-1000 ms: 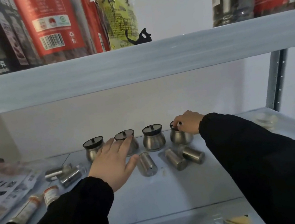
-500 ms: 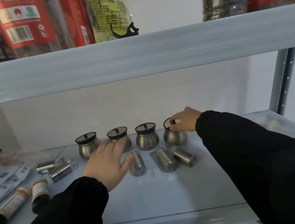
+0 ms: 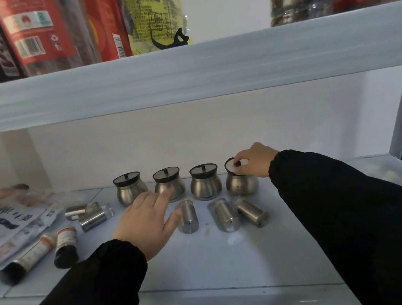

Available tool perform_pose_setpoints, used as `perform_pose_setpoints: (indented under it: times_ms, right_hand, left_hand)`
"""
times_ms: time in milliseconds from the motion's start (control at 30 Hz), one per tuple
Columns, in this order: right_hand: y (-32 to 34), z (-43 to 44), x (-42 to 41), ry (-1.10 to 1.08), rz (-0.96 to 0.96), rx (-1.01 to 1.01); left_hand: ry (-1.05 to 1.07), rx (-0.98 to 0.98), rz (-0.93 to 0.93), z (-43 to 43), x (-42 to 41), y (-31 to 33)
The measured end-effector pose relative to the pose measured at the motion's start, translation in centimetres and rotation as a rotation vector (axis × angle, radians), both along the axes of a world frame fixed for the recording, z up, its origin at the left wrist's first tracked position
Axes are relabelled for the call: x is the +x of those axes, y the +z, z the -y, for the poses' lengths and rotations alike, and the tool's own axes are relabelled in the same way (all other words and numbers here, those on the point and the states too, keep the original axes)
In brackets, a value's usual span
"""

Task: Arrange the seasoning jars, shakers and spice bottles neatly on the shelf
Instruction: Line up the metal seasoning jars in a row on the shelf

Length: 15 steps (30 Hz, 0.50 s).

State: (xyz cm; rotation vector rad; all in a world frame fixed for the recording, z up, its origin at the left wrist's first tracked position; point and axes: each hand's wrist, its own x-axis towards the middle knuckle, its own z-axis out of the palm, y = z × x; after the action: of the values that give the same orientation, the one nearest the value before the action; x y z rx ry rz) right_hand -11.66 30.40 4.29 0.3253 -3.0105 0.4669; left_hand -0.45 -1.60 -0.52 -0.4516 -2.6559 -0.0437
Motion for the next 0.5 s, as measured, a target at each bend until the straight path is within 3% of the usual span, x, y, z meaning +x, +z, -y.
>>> perform_pose_setpoints:
  times_ms: [133,500]
  right_hand:
    - [0.0,0.0,0.0,0.068,-0.05,0.087]
    - [-0.5,0.1,0.4,-0.011,-0.058,0.117]
  left_hand:
    - [0.013,-0.036,-0.009,-0.5,0.2,0.0]
    - [-0.038,-0.066,-0.053,-0.7,-0.5,0.5]
